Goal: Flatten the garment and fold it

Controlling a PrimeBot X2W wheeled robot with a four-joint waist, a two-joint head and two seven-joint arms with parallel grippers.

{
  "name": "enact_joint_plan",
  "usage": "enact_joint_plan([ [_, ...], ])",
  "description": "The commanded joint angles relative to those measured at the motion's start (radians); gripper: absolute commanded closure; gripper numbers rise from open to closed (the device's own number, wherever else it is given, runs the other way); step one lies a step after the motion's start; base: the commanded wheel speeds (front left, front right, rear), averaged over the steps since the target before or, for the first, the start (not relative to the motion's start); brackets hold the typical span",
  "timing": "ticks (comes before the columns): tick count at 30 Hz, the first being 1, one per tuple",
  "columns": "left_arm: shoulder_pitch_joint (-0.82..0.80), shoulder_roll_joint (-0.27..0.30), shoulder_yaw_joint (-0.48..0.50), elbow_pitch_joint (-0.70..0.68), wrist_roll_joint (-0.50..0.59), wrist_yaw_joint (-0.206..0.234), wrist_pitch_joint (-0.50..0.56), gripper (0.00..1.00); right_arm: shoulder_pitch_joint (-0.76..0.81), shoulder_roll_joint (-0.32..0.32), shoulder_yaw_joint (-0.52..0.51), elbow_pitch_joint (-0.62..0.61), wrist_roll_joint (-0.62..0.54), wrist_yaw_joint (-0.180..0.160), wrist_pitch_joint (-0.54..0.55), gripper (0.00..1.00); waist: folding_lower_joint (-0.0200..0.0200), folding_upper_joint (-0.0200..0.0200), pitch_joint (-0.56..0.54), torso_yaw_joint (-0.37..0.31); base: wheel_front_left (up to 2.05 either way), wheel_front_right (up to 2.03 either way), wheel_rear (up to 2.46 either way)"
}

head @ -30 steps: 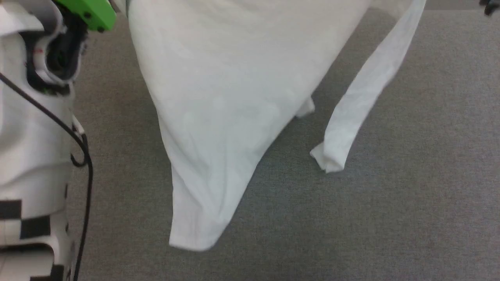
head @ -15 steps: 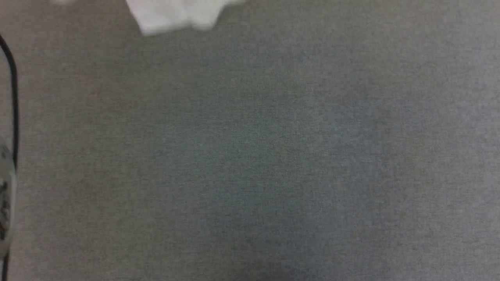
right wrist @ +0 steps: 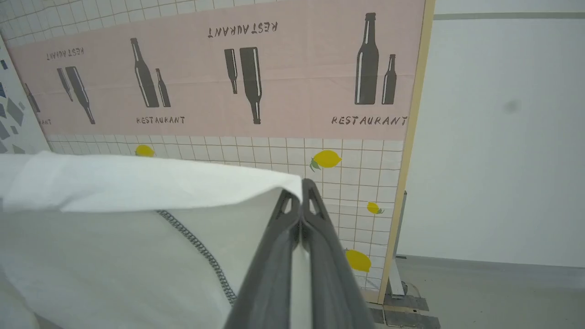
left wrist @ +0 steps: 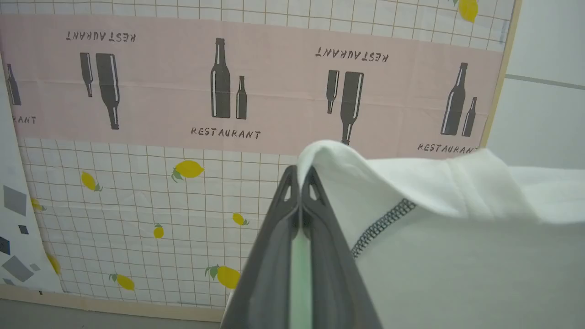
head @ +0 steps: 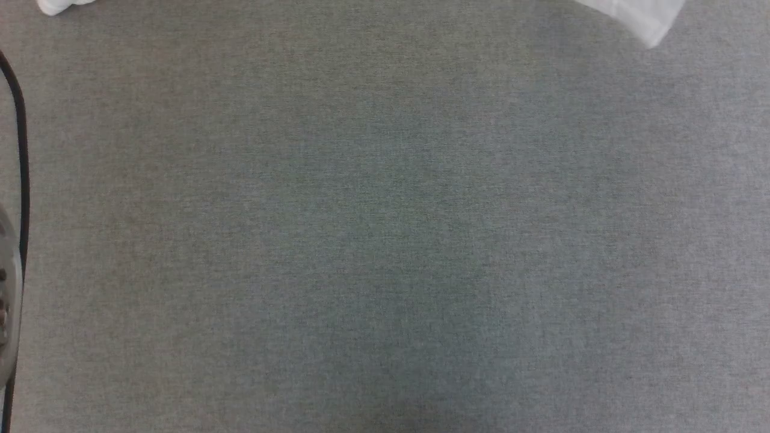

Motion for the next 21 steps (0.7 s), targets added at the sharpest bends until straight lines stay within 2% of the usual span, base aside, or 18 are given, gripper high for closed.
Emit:
enact_joint_plan([
  [1,0.027,0.005,0.008,0.009,-0.017,-0.01,-0.015,1.0,0.035,-0.013,0.014,-0.003,0.031,-0.002,-0.013,1.0,-0.0002,0.0,-0.009,0.009,0.0,0.0,0.0],
  [8,0.181,0.011,0.0,0.003,-0.062,-0.082,-0.031,1.0,0.239,-0.08,0.097,-0.106,0.23,-0.002,-0.034,1.0,-0.0002,0.0,-0.092,0.03,0.0,0.0,0.0],
  [12,0.362,0.026,0.007,-0.087,-0.094,-0.093,-0.028,1.0,0.438,-0.128,0.126,-0.219,0.343,-0.002,-0.024,1.0,-0.0002,0.0,-0.171,0.037,0.0,0.0,0.0],
  [15,0.56,0.043,0.022,-0.201,-0.114,-0.059,-0.001,1.0,0.631,-0.156,0.136,-0.318,0.413,-0.002,0.006,1.0,-0.0002,0.0,-0.234,0.042,0.0,0.0,0.0],
  [18,0.808,0.046,0.037,-0.341,-0.139,-0.006,0.043,1.0,0.85,-0.174,0.146,-0.408,0.461,-0.002,0.057,1.0,-0.0002,0.0,-0.293,0.047,0.0,0.0,0.0],
  [21,1.074,0.024,0.034,-0.479,-0.17,0.052,0.1,1.0,1.071,-0.176,0.133,-0.492,0.501,-0.002,0.119,1.0,-0.0002,0.0,-0.337,0.057,0.0,0.0,0.0],
])
